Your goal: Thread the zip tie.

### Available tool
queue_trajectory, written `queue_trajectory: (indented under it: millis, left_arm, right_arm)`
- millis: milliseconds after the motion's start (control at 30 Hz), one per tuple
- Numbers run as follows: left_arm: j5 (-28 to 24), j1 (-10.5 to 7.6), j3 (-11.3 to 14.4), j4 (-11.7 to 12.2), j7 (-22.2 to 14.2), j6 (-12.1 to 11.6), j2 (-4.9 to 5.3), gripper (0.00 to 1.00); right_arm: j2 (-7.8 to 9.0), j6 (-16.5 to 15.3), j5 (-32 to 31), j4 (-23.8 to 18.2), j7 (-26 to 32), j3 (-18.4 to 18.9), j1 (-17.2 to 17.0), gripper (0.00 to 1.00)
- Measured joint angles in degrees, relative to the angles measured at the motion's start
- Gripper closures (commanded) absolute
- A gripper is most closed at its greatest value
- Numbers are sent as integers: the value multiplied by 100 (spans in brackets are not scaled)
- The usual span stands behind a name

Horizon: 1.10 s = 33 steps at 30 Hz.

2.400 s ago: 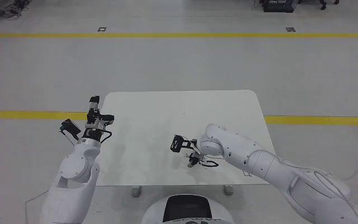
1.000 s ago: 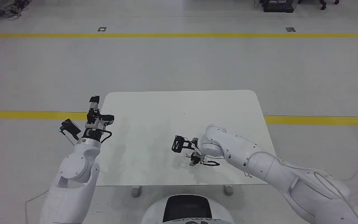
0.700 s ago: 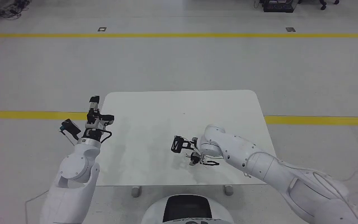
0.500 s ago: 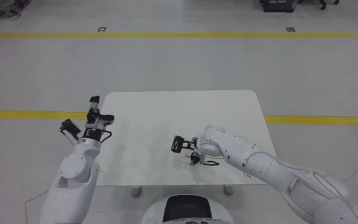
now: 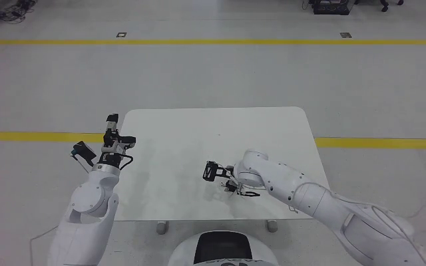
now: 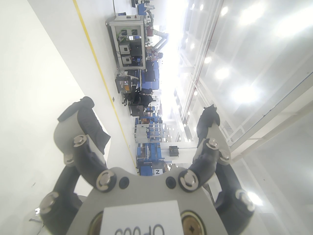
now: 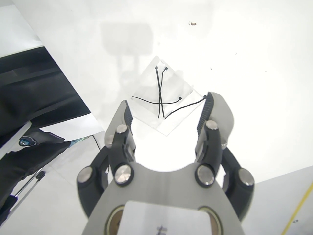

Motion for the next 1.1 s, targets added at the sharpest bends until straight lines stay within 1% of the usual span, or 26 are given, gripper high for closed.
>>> queue_trajectory:
  millis: [167,233,300,467,667,867,1100]
  left_arm:
    - [0,0,0,0,0,0,0,0]
    - [0,0,0,0,0,0,0,0]
    - [0,0,0,0,0,0,0,0]
    - [0,0,0,0,0,0,0,0]
    - [0,0,0,0,0,0,0,0]
    - [0,0,0,0,0,0,0,0]
    - [0,0,0,0,0,0,0,0]
  right_arm:
    - [-27,0,60,77,-52,-59,35,83]
    - [-34,0,92,99,-93,-94,60,83]
    - [-36,0,141,129,-123,-140,85,85]
    - [-54,0,343,296,-255,-292,150,85]
    - [-104,0,638,558,-460,-575,297,85]
    - [-201,0,913,896,-591,-872,468,85]
    - [-333,0,900,1151,-706,-884,442,84]
